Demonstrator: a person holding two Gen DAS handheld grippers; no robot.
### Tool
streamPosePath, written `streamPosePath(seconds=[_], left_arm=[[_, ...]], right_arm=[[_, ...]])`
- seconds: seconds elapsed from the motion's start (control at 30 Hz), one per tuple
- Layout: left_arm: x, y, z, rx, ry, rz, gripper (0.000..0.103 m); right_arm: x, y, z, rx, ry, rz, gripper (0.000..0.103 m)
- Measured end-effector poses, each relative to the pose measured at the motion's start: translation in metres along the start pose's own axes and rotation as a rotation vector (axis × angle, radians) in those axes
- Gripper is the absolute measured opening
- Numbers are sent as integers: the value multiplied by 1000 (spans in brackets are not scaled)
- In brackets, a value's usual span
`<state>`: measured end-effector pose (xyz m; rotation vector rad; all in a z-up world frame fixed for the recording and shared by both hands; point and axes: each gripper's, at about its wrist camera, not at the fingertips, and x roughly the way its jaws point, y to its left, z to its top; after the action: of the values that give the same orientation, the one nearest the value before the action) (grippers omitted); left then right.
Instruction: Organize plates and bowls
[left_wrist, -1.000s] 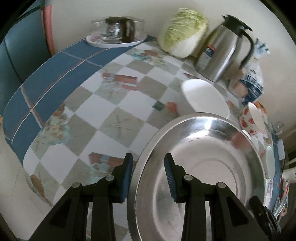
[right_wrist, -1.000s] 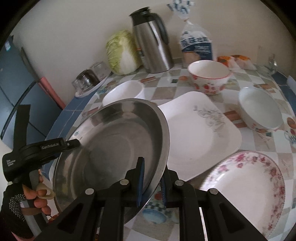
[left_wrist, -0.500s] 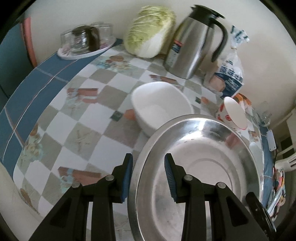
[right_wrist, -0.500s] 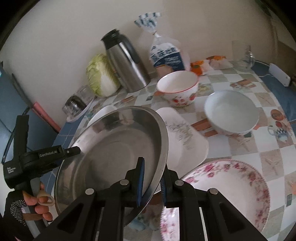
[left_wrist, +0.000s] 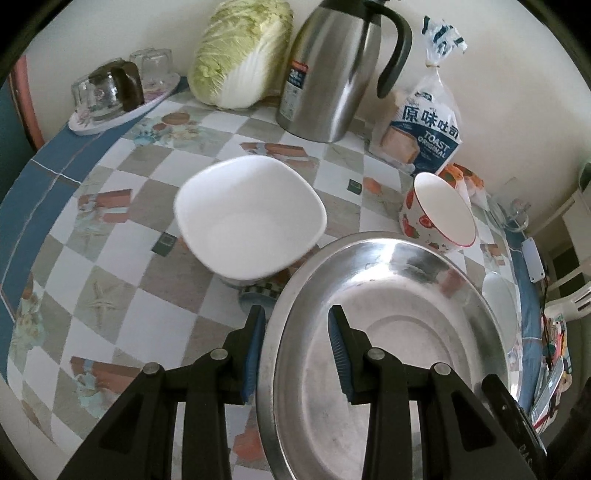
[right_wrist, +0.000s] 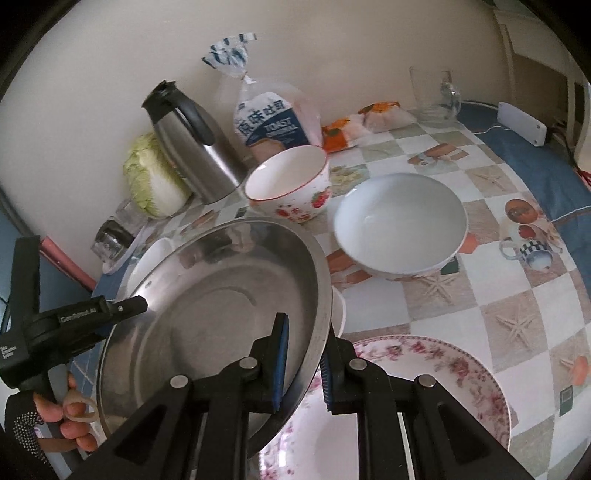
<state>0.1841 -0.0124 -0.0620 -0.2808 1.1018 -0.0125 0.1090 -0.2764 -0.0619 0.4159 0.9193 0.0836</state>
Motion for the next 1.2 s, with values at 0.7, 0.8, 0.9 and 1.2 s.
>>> streamPosePath(seconds=[0.7, 0.8, 0.9, 1.2], left_arm=[[21, -4, 8, 35, 34, -14, 36], [25, -2, 8, 30, 46, -19, 37], [28, -2, 8, 28, 52, -17, 36], [33, 0, 9, 29, 61, -18, 36]], right_arm=[[25, -7, 7, 12, 20, -47, 17], [28, -7, 6, 15, 27, -52, 17], [31, -7, 7, 16, 29, -56, 17], [39, -7, 8, 19, 38, -67, 17]])
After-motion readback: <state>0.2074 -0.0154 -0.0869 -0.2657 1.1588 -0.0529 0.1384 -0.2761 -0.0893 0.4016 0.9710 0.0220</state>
